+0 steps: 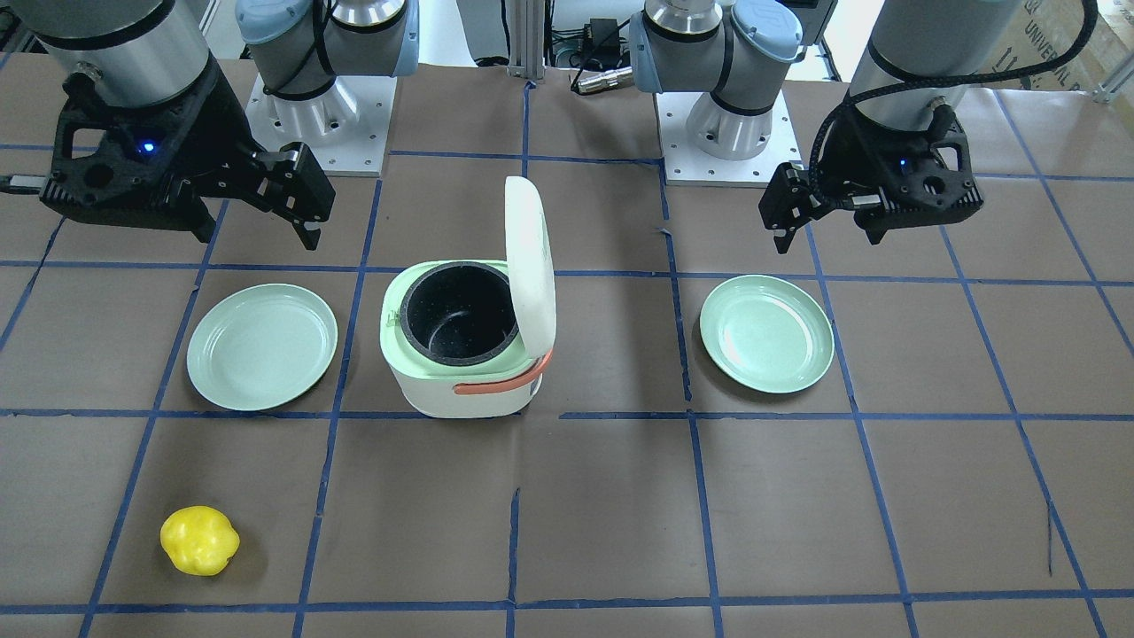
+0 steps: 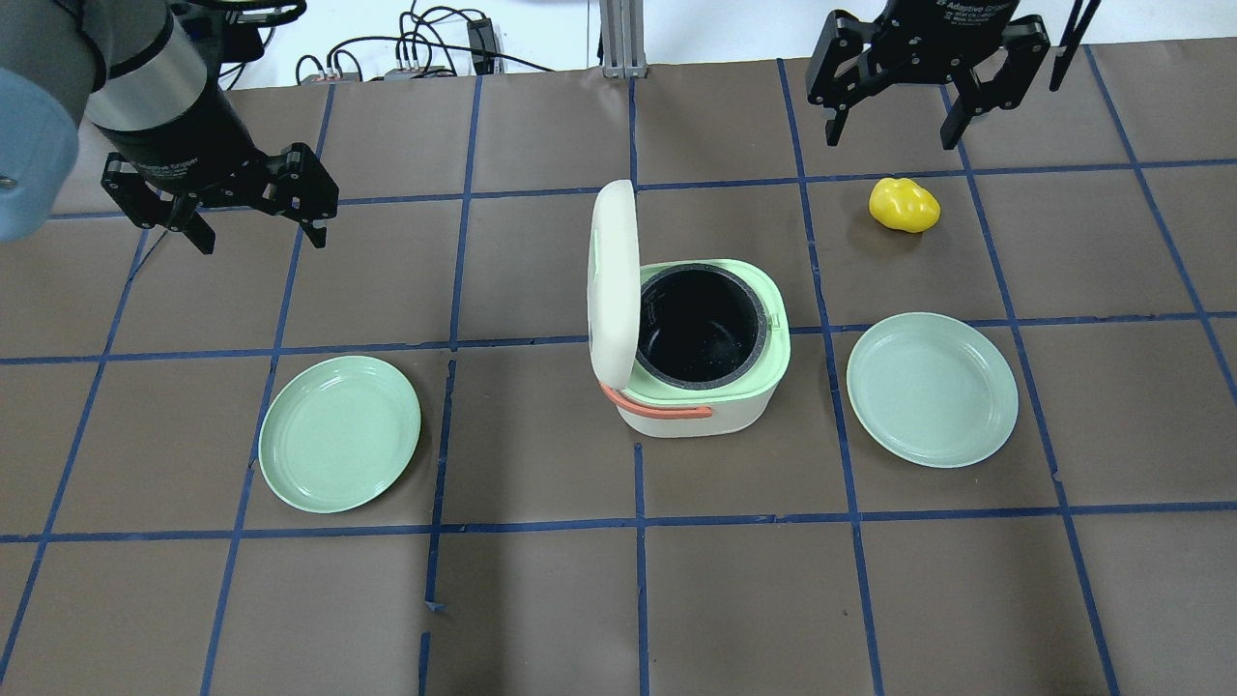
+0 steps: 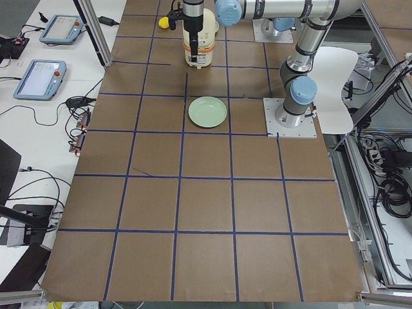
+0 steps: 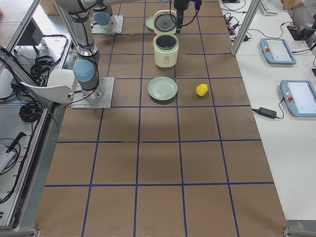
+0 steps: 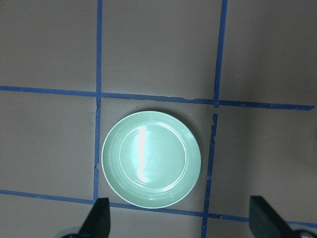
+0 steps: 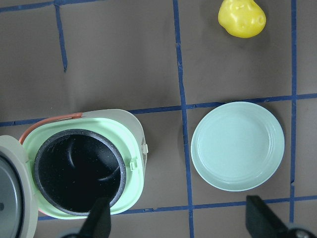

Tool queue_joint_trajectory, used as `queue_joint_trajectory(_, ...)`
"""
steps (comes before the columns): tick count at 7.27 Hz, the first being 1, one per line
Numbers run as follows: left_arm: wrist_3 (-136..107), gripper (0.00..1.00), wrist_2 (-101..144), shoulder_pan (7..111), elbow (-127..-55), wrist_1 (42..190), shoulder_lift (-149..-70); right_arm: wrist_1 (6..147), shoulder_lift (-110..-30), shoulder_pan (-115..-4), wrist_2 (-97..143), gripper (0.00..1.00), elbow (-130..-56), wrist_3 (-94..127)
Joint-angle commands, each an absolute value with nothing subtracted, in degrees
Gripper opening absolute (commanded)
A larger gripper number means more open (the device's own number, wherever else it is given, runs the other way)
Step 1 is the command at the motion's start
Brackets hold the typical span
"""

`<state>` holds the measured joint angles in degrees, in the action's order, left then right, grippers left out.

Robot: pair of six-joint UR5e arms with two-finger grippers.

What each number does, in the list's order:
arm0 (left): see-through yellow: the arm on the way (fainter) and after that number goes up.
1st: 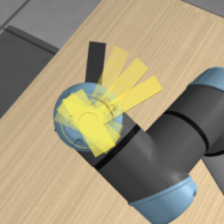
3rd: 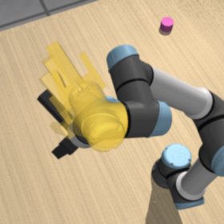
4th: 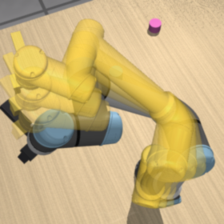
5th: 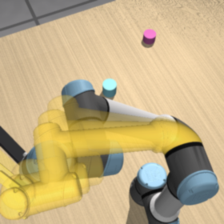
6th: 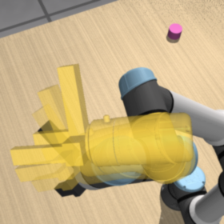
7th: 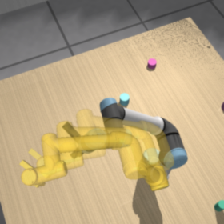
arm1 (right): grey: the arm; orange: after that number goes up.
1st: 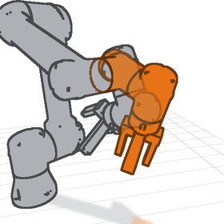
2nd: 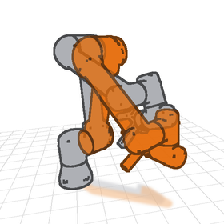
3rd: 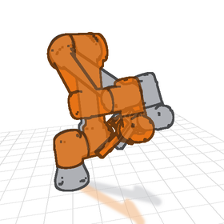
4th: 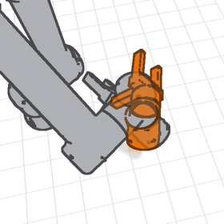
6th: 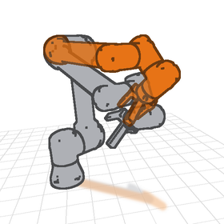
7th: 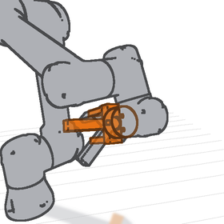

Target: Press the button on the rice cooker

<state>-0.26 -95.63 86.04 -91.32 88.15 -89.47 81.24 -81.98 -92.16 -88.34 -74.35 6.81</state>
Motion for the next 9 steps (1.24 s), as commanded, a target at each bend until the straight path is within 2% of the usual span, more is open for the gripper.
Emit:
queue_joint_trajectory(1, -0.3, 1.00, -95.6, 86.0, -91.3, 88.2, -89.5, 81.1, -81.7, -92.2, -88.2, 0.95, -74.5, 6.9)
queue_joint_trajectory(9, -0.3, 1.00, -95.6, 86.0, -91.3, 88.2, -89.6, 80.9, -82.6, -92.6, -89.0, 0.95, -74.8, 7.6)
